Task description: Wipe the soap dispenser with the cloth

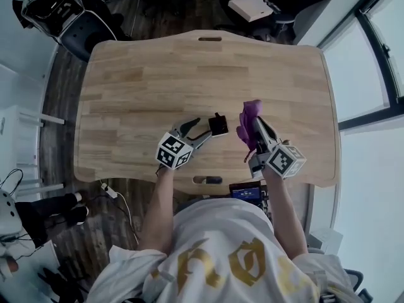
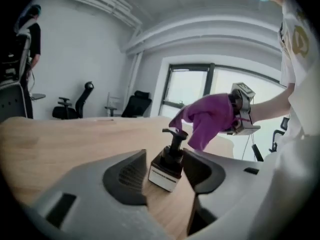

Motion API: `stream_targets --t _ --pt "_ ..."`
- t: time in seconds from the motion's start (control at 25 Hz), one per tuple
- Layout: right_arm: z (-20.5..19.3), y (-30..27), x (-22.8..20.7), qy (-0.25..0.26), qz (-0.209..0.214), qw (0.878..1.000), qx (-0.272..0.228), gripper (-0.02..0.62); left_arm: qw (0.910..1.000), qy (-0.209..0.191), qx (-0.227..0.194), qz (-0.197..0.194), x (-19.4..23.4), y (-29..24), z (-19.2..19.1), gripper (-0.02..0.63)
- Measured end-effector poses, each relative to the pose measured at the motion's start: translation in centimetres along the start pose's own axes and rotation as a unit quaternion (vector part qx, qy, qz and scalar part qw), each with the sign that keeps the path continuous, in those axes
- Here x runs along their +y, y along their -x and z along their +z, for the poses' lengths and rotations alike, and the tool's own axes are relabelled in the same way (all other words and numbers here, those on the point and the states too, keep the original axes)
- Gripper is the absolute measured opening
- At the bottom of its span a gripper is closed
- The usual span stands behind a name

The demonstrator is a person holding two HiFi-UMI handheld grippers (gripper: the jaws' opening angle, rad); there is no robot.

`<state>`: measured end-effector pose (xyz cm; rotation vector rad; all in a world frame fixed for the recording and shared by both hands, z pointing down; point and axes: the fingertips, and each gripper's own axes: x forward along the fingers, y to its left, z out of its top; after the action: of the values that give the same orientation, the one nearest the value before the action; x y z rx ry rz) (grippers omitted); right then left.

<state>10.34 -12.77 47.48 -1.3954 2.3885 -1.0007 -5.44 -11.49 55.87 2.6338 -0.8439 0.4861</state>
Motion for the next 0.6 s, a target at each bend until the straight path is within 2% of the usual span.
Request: stream_targets --t 0.04,0.08,0.12,0.28,0.44,0.6 --pt "0.4 0.1 0.7 0.012 0.000 1.000 -0.004 0.029 0.9995 -0.001 -0.020 0.023 0.2 0.9 1.1 0.159" --pt "0.8 0.2 1.4 0.025 0.001 1.000 -0.009 0.029 0.9982 -0.001 -0.036 0.047 0.5 1.8 2.3 0.068" --pt "1.2 0.3 2.3 0.042 0.001 0.999 -0.013 0.029 0.9964 0.000 -0.048 0.069 0.7 2.5 3.4 0.020" --pt "2.4 0.8 5.2 0.124 -0.005 0.992 -0.028 0.029 0.9886 0.003 -0.084 0.125 0.6 5.2 7.7 0.009" --pt "2.8 1.5 7.5 0.196 -0.030 0.979 -0.045 0.029 0.9831 -0.011 -0.095 0.156 -0.5 6.7 10.8 0.009" --pt "2.8 2.0 8.9 0.256 -0.066 0.963 -0.046 0.028 0.9780 -0.013 -0.102 0.181 -1.1 7.5 12.0 0.009"
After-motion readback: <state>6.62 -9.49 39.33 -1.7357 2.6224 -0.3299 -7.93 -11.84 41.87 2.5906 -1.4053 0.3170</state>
